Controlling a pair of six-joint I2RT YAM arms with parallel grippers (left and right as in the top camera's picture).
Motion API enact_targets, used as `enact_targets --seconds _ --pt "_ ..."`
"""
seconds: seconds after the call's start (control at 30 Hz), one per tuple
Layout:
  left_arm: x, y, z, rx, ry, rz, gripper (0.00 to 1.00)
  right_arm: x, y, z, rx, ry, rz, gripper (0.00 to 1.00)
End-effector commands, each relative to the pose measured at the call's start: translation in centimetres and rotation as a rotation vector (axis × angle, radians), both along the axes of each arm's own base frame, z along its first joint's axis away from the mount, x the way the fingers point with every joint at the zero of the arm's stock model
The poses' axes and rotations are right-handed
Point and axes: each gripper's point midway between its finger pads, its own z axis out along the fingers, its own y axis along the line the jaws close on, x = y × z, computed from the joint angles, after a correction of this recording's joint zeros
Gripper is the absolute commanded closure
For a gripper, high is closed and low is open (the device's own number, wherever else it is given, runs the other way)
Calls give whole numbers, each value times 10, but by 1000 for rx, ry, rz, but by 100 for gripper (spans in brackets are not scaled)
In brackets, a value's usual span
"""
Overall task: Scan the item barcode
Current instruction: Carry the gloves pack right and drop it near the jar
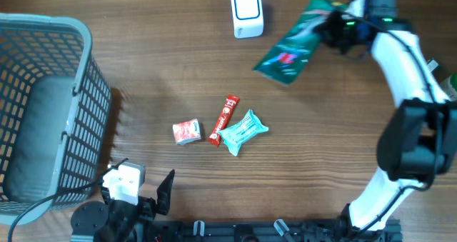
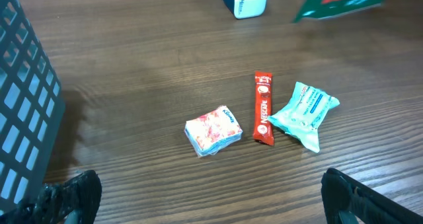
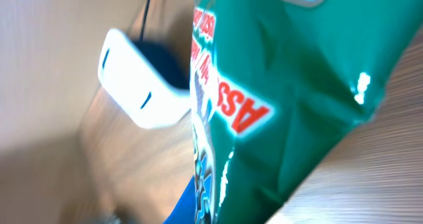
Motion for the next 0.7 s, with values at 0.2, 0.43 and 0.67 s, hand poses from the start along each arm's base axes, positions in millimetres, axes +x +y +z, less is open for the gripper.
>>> enact_targets --seconds 0.2,0.43,0.67 --pt "-1 -2 1 -14 -5 -6 0 -35 -249 -35 -498 74 -371 96" --pt "-1 -2 1 -14 -4 -6 0 -42 -297 -27 -605 60 -485 80" --pt "-1 -2 1 -14 -5 -7 0 -36 -293 3 -519 -26 -453 0"
